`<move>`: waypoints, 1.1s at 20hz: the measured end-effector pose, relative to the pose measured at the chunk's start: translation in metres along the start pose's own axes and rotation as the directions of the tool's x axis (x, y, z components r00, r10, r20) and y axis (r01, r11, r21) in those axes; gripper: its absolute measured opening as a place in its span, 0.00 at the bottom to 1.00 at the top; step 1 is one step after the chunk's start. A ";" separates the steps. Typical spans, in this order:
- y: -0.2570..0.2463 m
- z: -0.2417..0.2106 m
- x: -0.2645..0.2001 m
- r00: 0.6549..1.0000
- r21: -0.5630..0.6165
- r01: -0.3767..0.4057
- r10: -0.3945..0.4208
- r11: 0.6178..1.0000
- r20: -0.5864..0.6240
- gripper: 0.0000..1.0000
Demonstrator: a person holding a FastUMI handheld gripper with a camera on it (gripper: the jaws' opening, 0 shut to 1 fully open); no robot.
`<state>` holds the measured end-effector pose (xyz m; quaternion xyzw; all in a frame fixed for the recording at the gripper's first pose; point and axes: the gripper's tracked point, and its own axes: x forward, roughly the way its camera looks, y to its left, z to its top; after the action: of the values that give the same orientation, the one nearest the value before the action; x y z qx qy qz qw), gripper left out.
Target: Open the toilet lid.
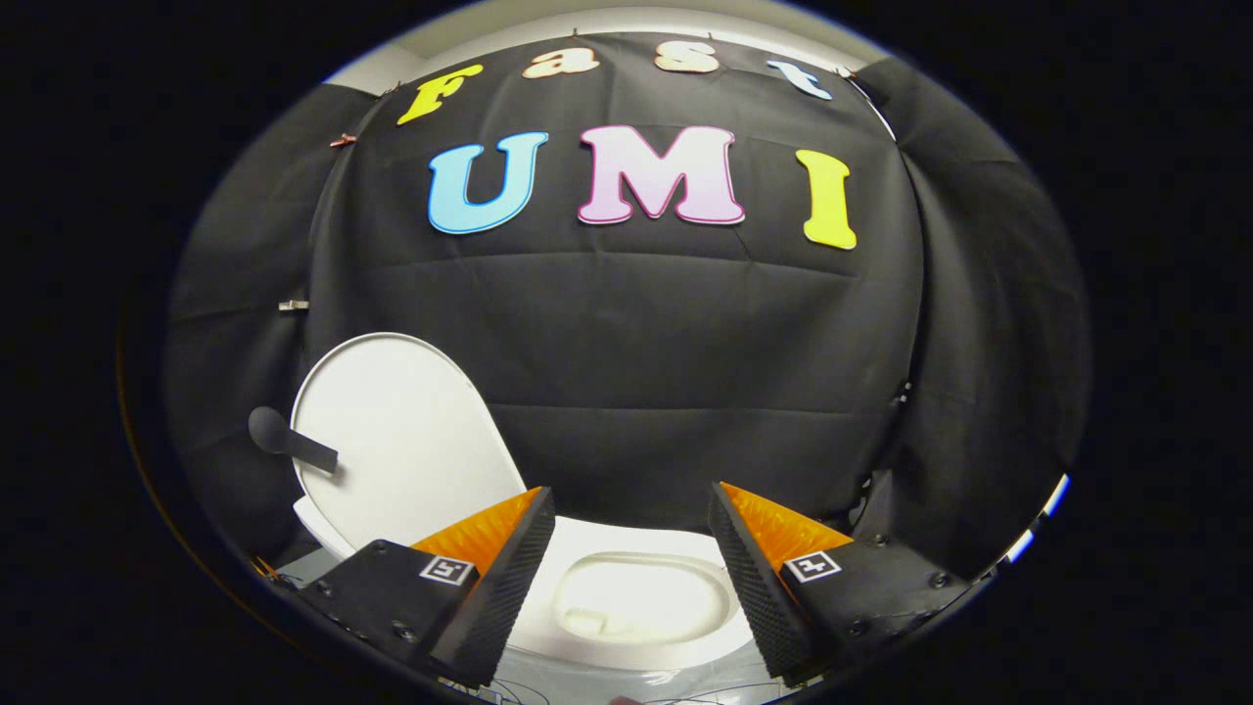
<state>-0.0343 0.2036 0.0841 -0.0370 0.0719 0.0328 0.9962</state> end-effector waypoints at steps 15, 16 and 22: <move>-0.087 -0.070 0.030 0.997 0.010 -0.002 0.001 1.000 0.082 0.99; -0.092 -0.062 0.028 0.994 0.003 0.002 -0.003 1.000 0.111 0.99; -0.110 -0.059 0.031 0.990 0.035 0.025 -0.030 0.999 0.141 0.99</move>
<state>-0.0038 0.0910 0.0290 -0.0190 0.0010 0.0206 0.9996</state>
